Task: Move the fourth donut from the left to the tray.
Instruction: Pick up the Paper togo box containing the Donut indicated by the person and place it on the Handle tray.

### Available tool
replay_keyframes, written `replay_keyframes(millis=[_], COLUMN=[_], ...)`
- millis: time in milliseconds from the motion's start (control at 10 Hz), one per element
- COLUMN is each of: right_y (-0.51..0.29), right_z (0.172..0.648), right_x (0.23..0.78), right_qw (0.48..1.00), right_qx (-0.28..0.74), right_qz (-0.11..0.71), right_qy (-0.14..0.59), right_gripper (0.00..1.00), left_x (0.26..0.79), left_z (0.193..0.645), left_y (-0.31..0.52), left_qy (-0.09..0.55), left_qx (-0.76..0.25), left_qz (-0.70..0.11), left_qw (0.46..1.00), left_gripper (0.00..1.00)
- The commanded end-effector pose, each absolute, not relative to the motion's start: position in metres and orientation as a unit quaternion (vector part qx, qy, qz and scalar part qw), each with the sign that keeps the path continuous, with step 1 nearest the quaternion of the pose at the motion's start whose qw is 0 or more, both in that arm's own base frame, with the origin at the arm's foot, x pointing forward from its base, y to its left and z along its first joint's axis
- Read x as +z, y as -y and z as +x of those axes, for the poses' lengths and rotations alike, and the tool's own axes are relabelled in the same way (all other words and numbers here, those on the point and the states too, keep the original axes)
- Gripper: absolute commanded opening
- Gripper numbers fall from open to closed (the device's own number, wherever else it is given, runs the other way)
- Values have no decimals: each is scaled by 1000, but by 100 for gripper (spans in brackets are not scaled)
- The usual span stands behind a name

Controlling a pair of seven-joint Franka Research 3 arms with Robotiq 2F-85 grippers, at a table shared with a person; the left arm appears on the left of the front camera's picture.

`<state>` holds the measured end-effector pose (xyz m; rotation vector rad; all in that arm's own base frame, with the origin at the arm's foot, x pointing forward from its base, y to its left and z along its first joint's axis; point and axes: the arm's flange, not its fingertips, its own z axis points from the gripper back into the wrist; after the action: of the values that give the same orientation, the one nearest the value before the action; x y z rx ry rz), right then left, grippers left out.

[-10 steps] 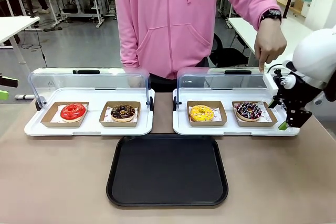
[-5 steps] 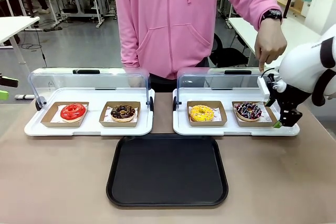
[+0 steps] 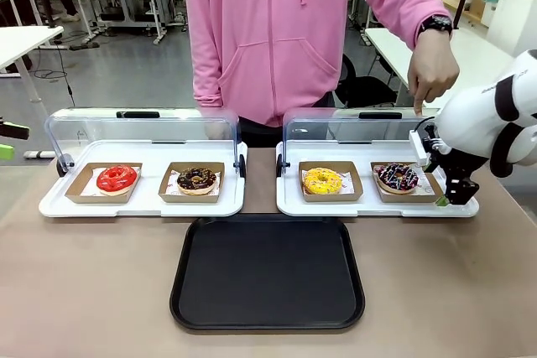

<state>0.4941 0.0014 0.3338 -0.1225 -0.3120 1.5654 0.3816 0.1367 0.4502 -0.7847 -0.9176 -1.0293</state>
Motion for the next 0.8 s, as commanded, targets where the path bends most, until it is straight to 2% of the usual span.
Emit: replay_keyframes(millis=[0,600,700], right_y=[1,8,8], right_z=[509,525,524], right_x=[328,310,307], right_qw=[688,687,689], right_qx=[708,711,712], right_qz=[-79,-74,-65], right_qy=[137,128,124], right_gripper=[100,100,40], left_x=[453,453,453], left_z=[381,381,381], left_y=[-137,-137,-137], left_qy=[419,419,419], left_qx=[-462,-462,-462], left_qz=[-357,-357,-357], left_qw=[695,695,695], left_gripper=[100,100,100])
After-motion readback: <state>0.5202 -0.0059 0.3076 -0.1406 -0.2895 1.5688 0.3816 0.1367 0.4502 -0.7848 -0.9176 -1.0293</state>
